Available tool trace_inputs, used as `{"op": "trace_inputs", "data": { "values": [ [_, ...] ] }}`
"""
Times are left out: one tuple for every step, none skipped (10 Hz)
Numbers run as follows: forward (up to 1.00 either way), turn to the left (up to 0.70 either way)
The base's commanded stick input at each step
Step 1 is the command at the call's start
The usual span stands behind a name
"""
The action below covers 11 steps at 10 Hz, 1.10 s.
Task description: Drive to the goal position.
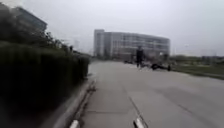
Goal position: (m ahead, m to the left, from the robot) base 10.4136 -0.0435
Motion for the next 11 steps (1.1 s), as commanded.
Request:
{"op": "trace_inputs", "data": {
  "values": [
    [0.70, 0.00],
    [0.70, 0.00],
    [0.70, 0.00],
    [0.70, 0.00],
    [0.70, 0.00],
    [0.70, 0.00],
    [0.70, 0.00],
    [0.70, -0.17],
    [0.70, -0.35],
    [0.70, -0.35],
    [0.70, -0.13]
  ]
}}
